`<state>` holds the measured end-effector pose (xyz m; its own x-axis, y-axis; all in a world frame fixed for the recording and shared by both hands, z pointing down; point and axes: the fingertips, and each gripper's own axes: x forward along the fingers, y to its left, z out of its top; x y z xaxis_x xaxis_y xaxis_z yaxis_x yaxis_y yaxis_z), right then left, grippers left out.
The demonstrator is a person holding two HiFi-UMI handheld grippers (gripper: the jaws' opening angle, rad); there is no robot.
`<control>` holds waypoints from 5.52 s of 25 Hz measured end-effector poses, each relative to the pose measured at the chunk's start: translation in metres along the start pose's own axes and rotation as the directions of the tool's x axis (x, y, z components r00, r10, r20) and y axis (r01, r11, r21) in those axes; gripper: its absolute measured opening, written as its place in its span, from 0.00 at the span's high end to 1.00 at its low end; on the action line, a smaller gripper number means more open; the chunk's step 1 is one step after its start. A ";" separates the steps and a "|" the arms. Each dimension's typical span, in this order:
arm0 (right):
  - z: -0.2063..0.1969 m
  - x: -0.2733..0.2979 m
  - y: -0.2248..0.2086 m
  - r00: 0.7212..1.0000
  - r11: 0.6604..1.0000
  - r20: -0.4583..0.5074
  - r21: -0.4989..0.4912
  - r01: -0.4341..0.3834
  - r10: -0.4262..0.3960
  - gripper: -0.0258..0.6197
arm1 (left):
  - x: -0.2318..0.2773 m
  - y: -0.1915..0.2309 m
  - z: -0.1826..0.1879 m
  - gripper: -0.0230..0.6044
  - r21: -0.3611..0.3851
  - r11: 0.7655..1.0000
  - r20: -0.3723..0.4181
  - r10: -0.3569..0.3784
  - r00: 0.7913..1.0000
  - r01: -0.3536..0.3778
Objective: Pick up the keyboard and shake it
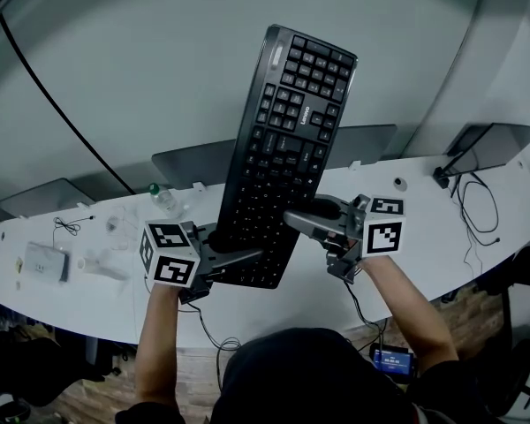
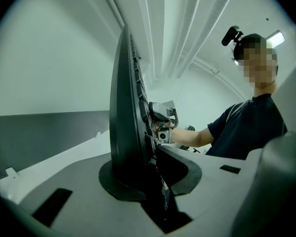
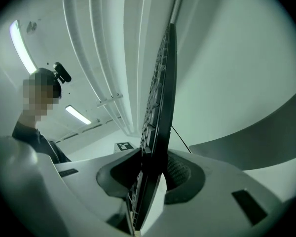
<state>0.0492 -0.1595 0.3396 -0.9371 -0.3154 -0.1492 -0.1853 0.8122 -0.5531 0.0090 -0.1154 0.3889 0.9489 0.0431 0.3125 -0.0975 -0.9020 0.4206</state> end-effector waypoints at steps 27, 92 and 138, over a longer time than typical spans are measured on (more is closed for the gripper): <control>0.013 -0.017 -0.014 0.861 0.752 -0.278 -0.638 0.166 -0.426 0.75 | -0.053 0.056 -0.019 0.81 0.154 0.919 -0.174 0.386 0.906 -0.362; -0.058 0.035 -0.032 0.408 0.086 -0.310 -0.872 -0.482 -0.859 0.70 | -0.075 0.096 -0.049 0.82 0.846 0.402 -0.251 0.880 0.404 -0.351; -0.072 0.019 -0.062 0.323 0.098 -0.243 -0.908 -0.408 -0.915 0.83 | -0.066 0.096 -0.036 0.69 0.892 0.296 -0.150 0.907 0.393 -0.342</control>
<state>0.0218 -0.1802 0.4300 -0.2051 -0.7253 0.6572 0.0956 0.6534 0.7509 -0.0736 -0.1900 0.4392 0.2391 -0.7370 0.6322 -0.0856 -0.6645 -0.7423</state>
